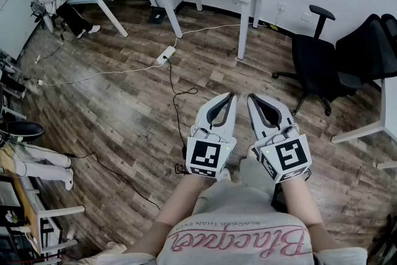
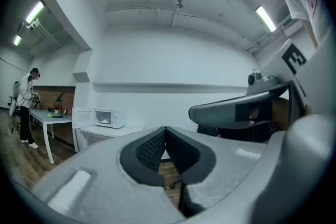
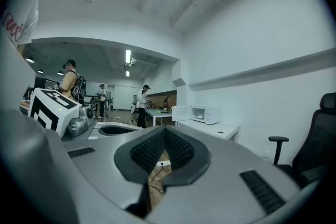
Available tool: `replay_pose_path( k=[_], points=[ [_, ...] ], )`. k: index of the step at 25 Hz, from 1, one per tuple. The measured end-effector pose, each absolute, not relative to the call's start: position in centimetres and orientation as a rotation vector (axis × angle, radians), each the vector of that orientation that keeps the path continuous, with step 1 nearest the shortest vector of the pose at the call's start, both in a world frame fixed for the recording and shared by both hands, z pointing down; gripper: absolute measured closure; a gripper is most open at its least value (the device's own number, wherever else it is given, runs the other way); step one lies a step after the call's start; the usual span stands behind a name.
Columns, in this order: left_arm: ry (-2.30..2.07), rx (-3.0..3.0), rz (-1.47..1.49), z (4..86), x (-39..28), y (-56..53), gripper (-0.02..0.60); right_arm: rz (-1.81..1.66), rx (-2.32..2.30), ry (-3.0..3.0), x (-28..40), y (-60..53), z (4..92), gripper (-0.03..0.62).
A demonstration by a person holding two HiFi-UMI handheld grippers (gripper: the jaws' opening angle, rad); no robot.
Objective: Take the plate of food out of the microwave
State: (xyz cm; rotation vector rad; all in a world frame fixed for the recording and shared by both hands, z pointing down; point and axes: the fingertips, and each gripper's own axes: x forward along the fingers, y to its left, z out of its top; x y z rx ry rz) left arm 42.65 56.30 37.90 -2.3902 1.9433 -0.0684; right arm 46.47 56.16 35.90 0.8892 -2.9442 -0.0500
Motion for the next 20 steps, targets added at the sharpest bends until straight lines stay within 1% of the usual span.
replay_pose_path(
  k=[7, 14, 20],
  points=[
    [1.869, -2.416, -0.121, 37.6, 44.9, 55.3, 0.575, 0.012, 0.925, -2.949, 48.5, 54.4, 36.1, 0.583],
    [1.903, -2.406, -0.136, 37.7, 46.1, 51.7, 0.575, 0.076, 0.939, -2.972, 50.4, 50.4, 35.9, 0.583],
    [1.939, -2.376, -0.130, 37.3, 47.3, 47.4, 0.575, 0.079, 0.813, -2.997, 52.0, 46.6, 35.6, 0.583]
  ],
)
